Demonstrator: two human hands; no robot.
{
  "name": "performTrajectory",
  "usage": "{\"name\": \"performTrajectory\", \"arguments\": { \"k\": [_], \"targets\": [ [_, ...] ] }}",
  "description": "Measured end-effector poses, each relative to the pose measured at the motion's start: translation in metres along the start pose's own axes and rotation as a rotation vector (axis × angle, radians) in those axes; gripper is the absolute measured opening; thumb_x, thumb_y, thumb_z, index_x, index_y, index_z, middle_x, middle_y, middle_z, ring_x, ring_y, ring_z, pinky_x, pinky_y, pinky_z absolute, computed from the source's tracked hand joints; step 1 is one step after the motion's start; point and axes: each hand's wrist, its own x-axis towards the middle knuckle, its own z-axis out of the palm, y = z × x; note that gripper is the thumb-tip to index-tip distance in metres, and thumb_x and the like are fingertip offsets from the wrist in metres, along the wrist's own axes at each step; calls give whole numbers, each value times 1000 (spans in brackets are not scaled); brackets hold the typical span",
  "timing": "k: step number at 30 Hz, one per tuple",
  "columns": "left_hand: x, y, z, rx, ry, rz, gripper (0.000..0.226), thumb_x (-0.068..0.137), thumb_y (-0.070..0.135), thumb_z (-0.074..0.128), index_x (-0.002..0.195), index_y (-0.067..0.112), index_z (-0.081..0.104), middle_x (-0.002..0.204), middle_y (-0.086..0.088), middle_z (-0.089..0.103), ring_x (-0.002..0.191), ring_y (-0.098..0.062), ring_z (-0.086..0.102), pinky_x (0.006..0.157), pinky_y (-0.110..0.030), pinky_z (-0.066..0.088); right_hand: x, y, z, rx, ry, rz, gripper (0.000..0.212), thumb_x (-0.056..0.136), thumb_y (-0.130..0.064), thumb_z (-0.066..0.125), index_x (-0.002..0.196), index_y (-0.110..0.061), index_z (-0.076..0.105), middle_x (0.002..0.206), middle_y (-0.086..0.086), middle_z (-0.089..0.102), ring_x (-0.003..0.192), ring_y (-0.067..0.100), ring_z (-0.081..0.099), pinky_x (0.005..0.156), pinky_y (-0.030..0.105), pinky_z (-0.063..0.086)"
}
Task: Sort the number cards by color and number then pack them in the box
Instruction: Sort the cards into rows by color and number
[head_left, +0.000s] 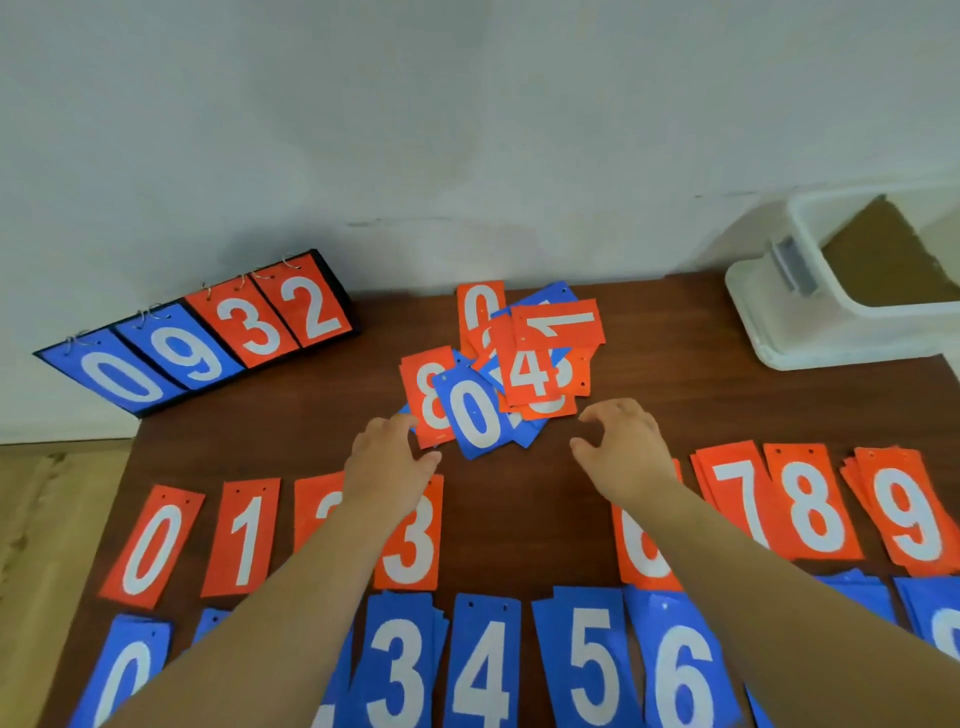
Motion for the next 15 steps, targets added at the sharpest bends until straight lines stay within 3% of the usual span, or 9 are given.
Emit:
{"name": "performTrajectory", "arguments": {
  "k": [10,15],
  "targets": [
    [65,-5,-4,-54,-66,-62,76,84,49,78,147,28,42,140,-4,46,128,-25,52,95,-40,52,51,-40,20,-11,-26,116,42,90,-38,69,128,-21,62,135,5,49,123,28,51,96,43,53],
    [96,9,6,-123,-99,-192,83,81,48,82,148,29,37,141,-5,45,128,-28,53,95,-44,54,89,-60,35,19,-3,234,52,87,-46,72,128,-17,57,130,9,49,118,30,54,98,46,53]
  ]
}}
